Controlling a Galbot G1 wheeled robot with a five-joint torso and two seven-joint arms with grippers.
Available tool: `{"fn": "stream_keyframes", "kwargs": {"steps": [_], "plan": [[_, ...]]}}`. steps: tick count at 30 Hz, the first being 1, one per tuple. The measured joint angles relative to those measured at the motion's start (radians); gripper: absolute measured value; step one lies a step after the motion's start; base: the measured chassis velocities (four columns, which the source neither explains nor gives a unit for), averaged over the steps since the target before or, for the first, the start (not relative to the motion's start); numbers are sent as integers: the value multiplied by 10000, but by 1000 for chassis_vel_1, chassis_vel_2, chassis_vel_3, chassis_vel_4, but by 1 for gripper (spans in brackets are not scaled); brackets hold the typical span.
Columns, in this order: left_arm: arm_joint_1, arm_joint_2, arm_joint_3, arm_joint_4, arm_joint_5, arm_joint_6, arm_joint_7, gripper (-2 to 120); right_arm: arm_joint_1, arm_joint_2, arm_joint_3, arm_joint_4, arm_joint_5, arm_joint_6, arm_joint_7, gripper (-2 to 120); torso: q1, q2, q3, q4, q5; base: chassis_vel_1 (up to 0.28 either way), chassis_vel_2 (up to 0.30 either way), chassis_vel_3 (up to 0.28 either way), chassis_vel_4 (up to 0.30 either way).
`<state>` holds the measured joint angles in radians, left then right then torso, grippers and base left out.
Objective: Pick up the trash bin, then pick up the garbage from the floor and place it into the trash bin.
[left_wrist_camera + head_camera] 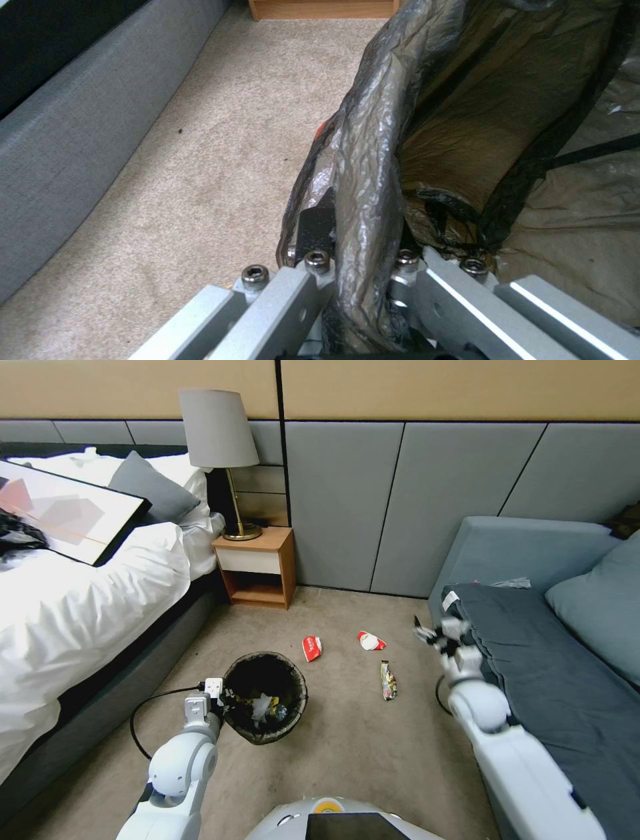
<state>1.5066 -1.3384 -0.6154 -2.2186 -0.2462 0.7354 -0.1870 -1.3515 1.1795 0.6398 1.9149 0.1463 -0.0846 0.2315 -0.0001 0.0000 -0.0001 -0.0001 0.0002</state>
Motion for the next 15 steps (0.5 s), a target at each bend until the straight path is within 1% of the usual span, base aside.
{"fn": "stream_keyframes", "kwargs": {"steps": [1, 4, 5, 6, 7, 8, 11, 15], "plan": [[0, 0, 0, 0, 0, 0, 0, 0, 0, 0, 0, 0, 0, 0, 0, 100, 0, 0, 0, 0, 0, 0, 0, 0, 0], [-3, 46, -15, 27, -7, 0, 1, 0, -422, 535, 343, -144, -295, 638, 21, 100, 0, 0, -1, 0, 0, 0, 0, 0, 0], [-3, 46, -15, 27, -7, 0, 1, 0, -422, 535, 343, -144, -295, 638, 21, 100, 0, 0, -1, 0, 0, 0, 0, 0, 0], [10, 63, -22, 46, -6, 0, 7, 0, -666, 805, 544, -146, -367, 820, 53, 100, 0, 1, 0, 0, -6, 0, 0, 0, 0], [41, 66, -20, 60, -11, 0, 31, 0, -858, 1106, 781, -149, -472, 1048, 106, 100, 0, 1, 0, 0, -2, 0, 0, 0, 0], [41, 66, -20, 60, -11, 0, 31, 0, -858, 1106, 781, -149, -472, 1048, 106, 100, 0, 1, 0, 0, -2, 0, 0, 0, 0], [96, 20, 29, 103, -1, 0, 30, 0, -1134, 1500, 1015, -181, -626, 1334, 90, 100, 0, 1, 0, 1, -2, 0, 0, 0, 0], [122, 17, 33, 92, 3, 0, 26, 0, -1184, 1579, 1018, -181, -799, 1460, 85, 100, 0, 1, 0, 2, -3, 0, 0, 0, 0]]}}
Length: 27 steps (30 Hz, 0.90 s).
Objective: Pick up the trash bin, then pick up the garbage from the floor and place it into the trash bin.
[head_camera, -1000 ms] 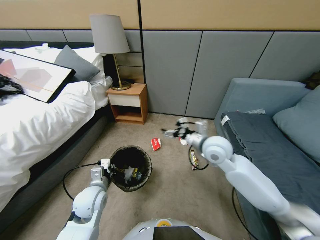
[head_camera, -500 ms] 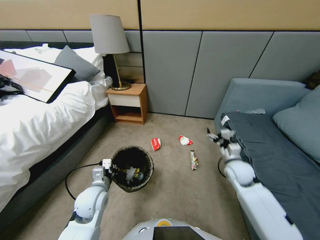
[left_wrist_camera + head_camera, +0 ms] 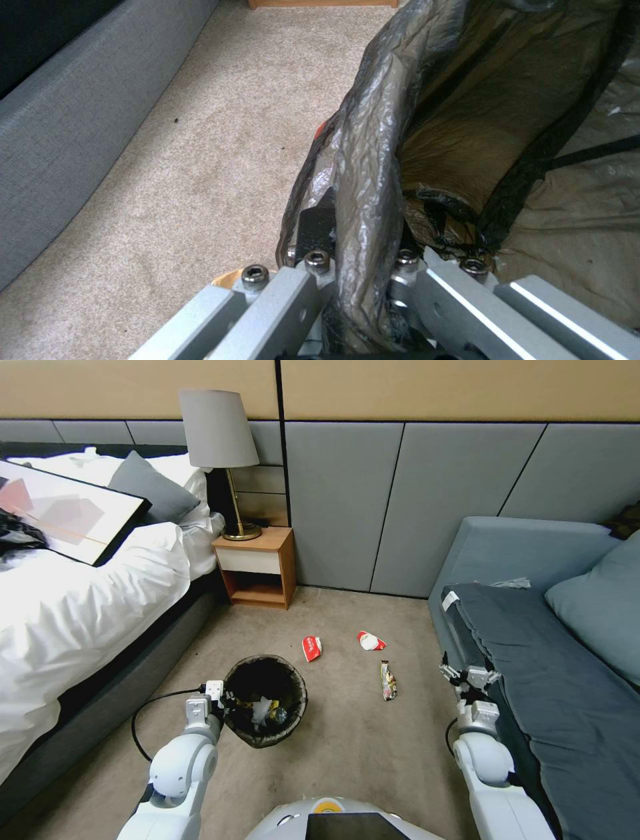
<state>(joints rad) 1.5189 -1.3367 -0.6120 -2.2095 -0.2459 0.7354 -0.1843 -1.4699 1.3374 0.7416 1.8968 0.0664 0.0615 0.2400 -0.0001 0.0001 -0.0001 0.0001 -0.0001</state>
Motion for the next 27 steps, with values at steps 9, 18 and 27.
{"fn": "stream_keyframes", "kwargs": {"steps": [9, 18, 27], "plan": [[49, 22, -56, -60, 36, 0, 7, 0, 59, 74, -190, 44, 33, -2, -6, 100, 1, 0, 0, -1, 1, 0, 0, 0, 0], [73, 21, -67, -102, 72, 0, 23, 0, 152, -14, -269, 72, 159, -186, -38, 100, 1, 0, 0, -1, 1, 0, 0, 0, 0], [80, 40, -79, -139, 72, 0, 24, 0, 276, -95, -396, 112, 282, -417, -39, 100, 1, 0, 0, -1, 1, 0, 0, 0, 0]]}}
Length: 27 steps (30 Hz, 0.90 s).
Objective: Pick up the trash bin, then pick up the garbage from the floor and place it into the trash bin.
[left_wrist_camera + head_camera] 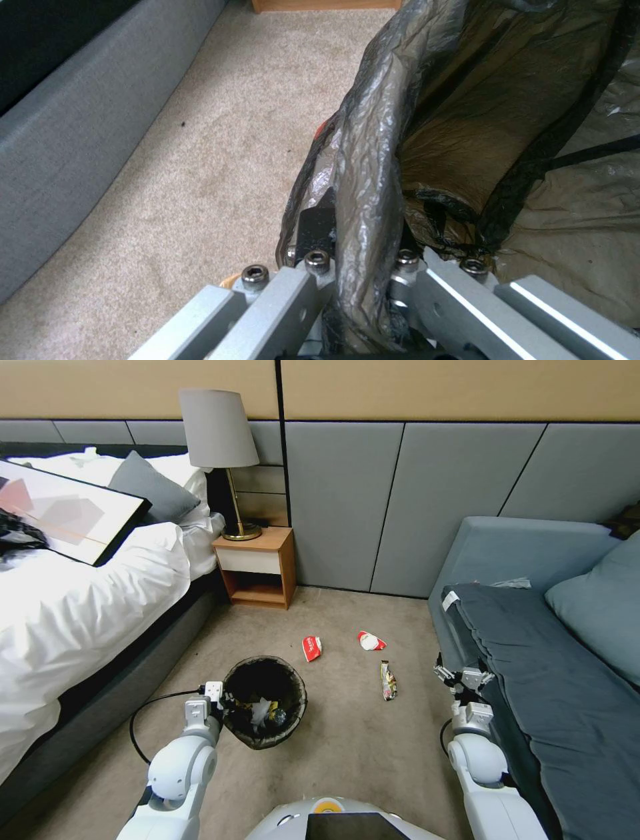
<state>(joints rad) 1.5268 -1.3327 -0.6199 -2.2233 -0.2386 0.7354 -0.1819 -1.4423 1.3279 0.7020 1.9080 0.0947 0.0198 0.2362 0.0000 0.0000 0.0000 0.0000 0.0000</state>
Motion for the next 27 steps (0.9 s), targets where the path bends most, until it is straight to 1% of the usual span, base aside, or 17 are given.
{"fn": "stream_keyframes", "kwargs": {"steps": [14, 27], "plan": [[-16, 84, 3, -21, 10, 0, -22, 0, 164, -160, -137, 34, 244, -375, -54, 100, 0, -1, 0, 0, -1, 0, 0, 0, 0], [-15, 81, -16, -33, 48, 0, -29, 0, 188, -136, -260, 43, 278, -587, -56, 100, 0, -1, 0, -1, 0, 0, 0, 0, 0]]}}
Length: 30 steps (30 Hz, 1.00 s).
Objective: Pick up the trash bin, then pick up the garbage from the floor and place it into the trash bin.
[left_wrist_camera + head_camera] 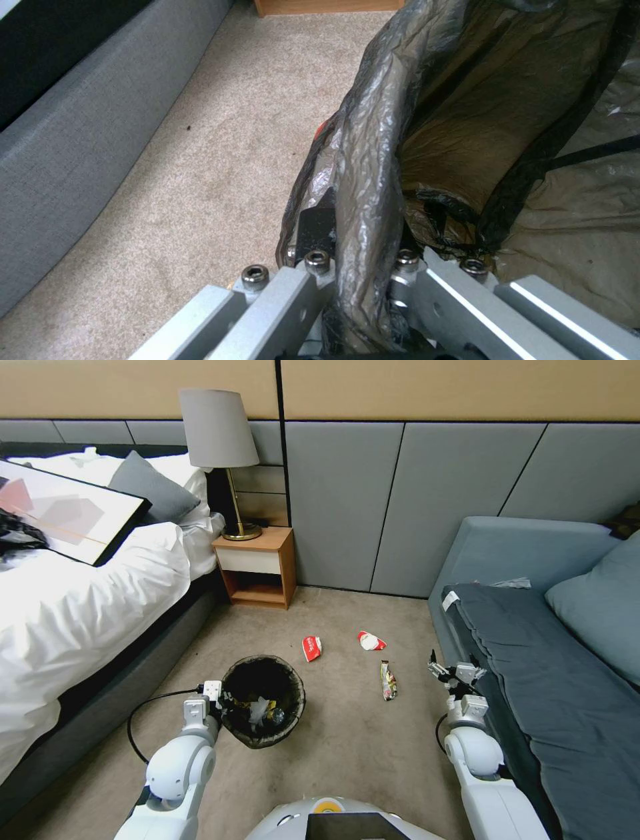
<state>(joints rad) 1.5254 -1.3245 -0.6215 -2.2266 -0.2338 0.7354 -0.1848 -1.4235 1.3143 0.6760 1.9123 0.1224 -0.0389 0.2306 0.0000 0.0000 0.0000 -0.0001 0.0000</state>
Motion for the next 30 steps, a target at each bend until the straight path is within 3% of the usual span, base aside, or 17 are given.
{"fn": "stream_keyframes", "kwargs": {"steps": [30], "plan": [[27, 21, 75, -46, 33, 0, -11, 0, 64, 38, -206, -61, 6, -38, -4, 100, 0, 0, 1, 1, 0, -54, 49, 51, -52]]}}
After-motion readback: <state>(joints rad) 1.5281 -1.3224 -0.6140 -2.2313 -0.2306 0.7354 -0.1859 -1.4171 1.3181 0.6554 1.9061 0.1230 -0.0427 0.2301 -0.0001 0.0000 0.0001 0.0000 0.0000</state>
